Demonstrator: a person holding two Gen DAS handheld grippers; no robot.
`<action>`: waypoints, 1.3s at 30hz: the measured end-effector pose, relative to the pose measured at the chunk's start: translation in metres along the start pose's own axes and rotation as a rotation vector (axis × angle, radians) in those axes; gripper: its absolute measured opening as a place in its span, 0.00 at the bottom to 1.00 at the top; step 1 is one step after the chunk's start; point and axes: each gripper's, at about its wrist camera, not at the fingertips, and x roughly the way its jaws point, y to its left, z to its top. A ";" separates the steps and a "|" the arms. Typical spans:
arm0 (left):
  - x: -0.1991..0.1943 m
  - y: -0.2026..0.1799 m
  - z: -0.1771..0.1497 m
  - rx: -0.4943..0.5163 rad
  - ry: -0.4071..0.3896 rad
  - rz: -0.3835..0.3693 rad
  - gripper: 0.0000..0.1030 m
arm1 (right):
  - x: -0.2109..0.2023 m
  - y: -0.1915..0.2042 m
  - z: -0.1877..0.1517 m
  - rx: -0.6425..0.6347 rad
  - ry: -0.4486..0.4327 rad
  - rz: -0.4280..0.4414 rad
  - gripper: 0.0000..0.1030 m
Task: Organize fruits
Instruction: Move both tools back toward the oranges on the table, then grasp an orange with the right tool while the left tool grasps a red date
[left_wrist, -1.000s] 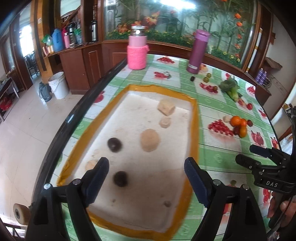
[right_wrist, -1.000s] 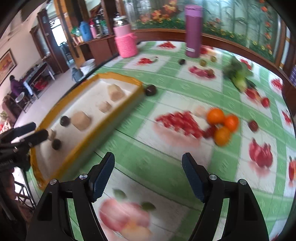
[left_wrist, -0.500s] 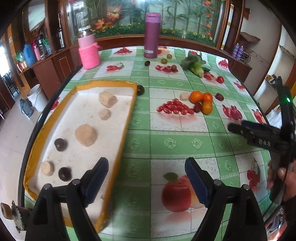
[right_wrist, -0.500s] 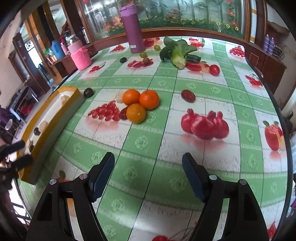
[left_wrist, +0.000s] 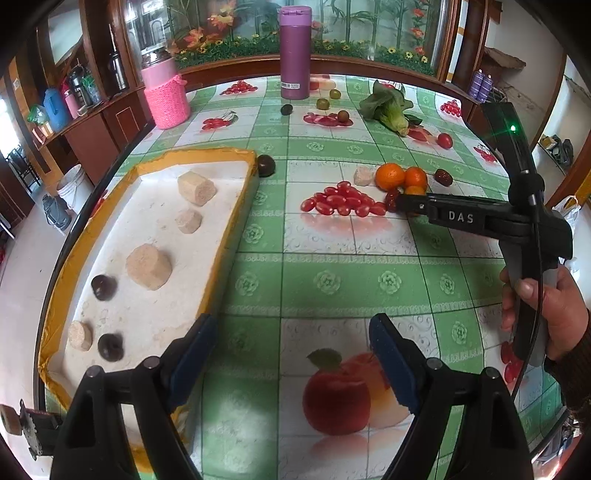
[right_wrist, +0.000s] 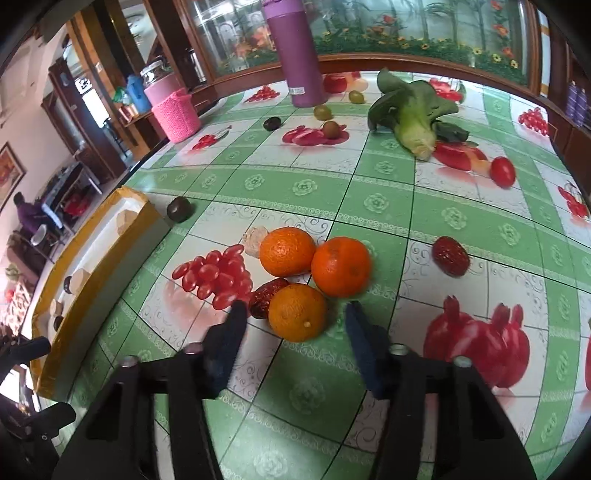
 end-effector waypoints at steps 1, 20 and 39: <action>0.004 -0.004 0.004 0.006 0.001 0.003 0.84 | 0.000 -0.001 -0.001 -0.005 -0.003 0.004 0.31; 0.101 -0.094 0.086 0.090 -0.027 -0.113 0.22 | -0.054 -0.055 -0.038 0.050 -0.055 -0.044 0.31; 0.018 -0.037 0.020 -0.005 -0.064 -0.225 0.22 | -0.092 -0.023 -0.063 0.026 -0.057 -0.076 0.31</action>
